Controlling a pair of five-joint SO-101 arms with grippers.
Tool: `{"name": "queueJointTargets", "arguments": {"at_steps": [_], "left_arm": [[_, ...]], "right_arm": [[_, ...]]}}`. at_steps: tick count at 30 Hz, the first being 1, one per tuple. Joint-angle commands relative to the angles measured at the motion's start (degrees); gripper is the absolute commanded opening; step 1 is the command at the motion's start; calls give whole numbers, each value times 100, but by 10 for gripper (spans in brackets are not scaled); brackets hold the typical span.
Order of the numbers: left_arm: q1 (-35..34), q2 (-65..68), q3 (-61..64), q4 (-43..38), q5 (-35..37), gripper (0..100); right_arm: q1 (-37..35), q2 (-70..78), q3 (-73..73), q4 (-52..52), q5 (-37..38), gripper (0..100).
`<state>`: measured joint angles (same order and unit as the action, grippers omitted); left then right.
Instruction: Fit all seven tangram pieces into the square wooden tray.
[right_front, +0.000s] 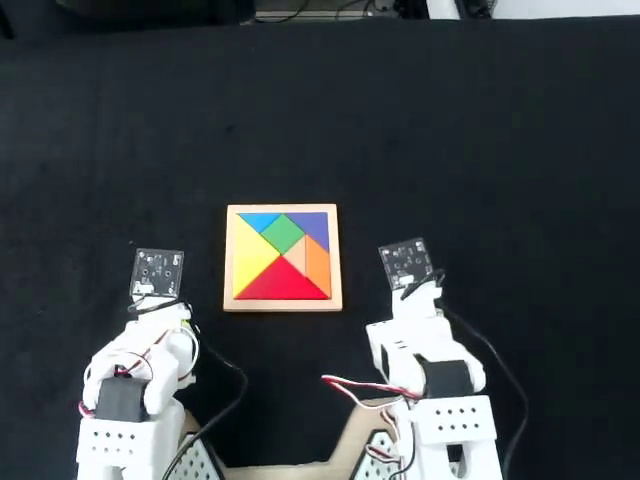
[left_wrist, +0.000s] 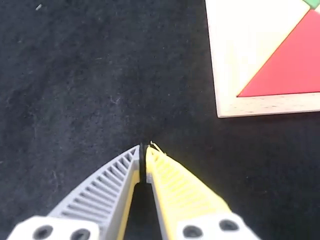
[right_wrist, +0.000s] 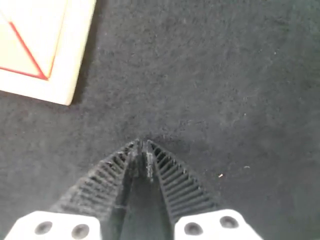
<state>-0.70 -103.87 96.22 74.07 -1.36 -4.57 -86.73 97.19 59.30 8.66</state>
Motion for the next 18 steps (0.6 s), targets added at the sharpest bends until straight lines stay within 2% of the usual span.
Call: {"name": "queueJointTargets", "arguments": {"at_steps": [1, 5, 18], "left_arm": [[66, -9, 110, -132, -475, 30], [75, -9, 110, -141, -844, 30], [92, -18, 110, -123, -862, 30]], "right_arm": [[88, -66, -154, -53, 141, 12], [-105, -66, -163, 114, 686, 12], [-193, -66, -154, 79, 730, 12]]}}
